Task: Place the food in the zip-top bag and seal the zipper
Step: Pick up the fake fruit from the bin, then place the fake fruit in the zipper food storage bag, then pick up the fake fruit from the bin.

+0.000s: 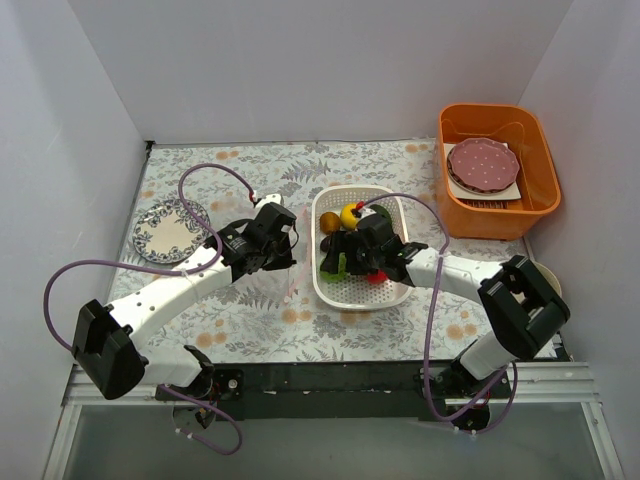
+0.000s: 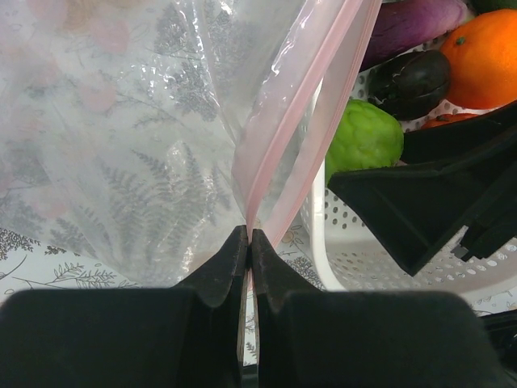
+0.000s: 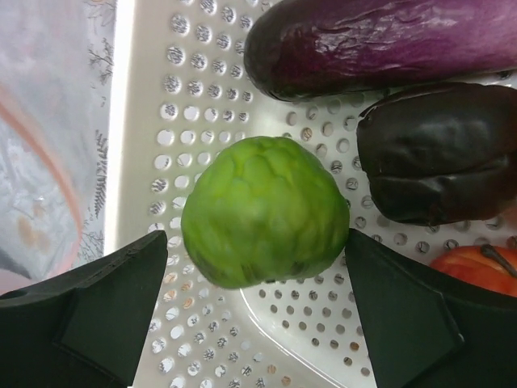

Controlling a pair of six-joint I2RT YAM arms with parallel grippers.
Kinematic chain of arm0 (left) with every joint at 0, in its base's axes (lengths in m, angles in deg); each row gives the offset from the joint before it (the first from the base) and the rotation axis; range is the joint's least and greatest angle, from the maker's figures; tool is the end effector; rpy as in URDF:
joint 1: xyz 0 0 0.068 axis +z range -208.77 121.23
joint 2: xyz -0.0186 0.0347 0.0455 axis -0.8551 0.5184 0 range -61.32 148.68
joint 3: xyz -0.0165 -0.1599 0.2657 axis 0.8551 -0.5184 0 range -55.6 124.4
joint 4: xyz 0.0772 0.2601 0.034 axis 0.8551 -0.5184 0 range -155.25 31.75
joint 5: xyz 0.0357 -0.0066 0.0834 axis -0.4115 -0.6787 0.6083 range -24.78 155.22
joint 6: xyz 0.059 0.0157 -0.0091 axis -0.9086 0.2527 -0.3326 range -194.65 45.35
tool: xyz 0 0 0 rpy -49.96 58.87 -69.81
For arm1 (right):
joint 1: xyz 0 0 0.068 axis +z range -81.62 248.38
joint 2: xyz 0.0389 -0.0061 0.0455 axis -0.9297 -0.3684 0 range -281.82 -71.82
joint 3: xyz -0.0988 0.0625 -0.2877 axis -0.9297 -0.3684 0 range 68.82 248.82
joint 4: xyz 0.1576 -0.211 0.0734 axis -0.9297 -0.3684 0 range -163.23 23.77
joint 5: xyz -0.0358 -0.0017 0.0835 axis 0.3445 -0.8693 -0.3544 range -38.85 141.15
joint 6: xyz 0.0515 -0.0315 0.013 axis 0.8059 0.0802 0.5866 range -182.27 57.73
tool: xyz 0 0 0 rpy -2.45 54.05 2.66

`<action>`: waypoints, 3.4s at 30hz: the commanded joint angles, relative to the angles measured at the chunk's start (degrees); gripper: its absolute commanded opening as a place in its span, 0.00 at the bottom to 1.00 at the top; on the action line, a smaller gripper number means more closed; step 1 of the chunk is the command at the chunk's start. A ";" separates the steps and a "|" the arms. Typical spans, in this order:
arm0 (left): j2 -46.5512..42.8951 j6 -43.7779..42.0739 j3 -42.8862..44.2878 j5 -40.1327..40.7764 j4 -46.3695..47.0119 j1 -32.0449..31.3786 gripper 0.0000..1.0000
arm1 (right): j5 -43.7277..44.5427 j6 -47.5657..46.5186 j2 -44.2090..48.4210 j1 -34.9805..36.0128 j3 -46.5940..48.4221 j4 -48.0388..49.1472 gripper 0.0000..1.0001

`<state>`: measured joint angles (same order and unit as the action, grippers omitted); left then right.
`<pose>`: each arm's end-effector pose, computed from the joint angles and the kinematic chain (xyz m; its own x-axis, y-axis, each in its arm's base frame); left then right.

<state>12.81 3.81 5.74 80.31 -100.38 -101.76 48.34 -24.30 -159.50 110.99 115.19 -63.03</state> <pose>0.2060 -0.1755 0.3089 -0.6576 -0.6803 -0.3237 -0.4768 0.7084 -0.5204 0.2456 0.2289 0.2166 -0.7915 0.1070 -0.6017 -0.2759 0.8159 0.5081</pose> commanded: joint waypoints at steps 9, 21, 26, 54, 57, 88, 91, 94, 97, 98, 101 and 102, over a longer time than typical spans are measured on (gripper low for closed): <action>-2.94 0.38 0.36 0.20 -0.06 -0.17 0.00 | -1.41 1.40 -0.14 -0.42 -0.05 3.04 0.46; -1.80 -0.06 1.50 -0.41 -0.06 -0.17 0.00 | -2.20 2.27 14.45 -0.16 -4.09 6.45 0.28; -0.74 -0.14 2.73 -1.90 0.20 -0.17 0.00 | -5.26 1.84 17.10 1.07 -4.89 11.64 0.27; -2.41 6.00 11.08 -7.45 -8.39 -0.17 0.00 | -1.93 -5.45 5.68 5.29 10.13 1.11 0.33; -2.76 7.76 11.78 -6.66 -11.56 -0.17 0.00 | -2.82 -5.98 4.45 5.29 11.98 0.14 0.34; -7.42 13.30 7.56 -0.50 -10.52 0.00 0.00 | 2.45 -1.42 13.31 5.20 3.56 2.25 0.98; -7.42 12.95 7.57 -1.38 -9.99 -0.08 0.00 | 7.63 0.08 15.34 5.11 2.41 -0.91 0.98; -7.94 12.95 6.78 -1.56 -8.68 0.00 0.00 | 12.82 2.70 17.27 4.85 1.27 -5.83 0.98; -8.38 12.60 5.81 -1.56 -7.44 -0.08 0.00 | 15.02 5.52 19.03 2.92 -0.14 -11.19 0.98; -8.47 12.69 5.55 -1.47 -7.09 -0.08 0.00 | 14.42 5.62 19.30 1.18 -0.57 -11.72 0.98; -8.91 12.43 4.67 -1.82 -5.87 -0.08 0.00 | 11.25 3.78 20.35 -1.21 -2.16 -12.86 0.98; -8.83 12.16 4.58 -2.08 -5.69 -0.08 0.00 | 11.42 3.51 20.53 -2.17 -2.25 -13.57 0.98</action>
<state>6.29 16.64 11.14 78.09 -108.49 -101.73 58.59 -21.06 -140.55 111.65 114.07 -72.67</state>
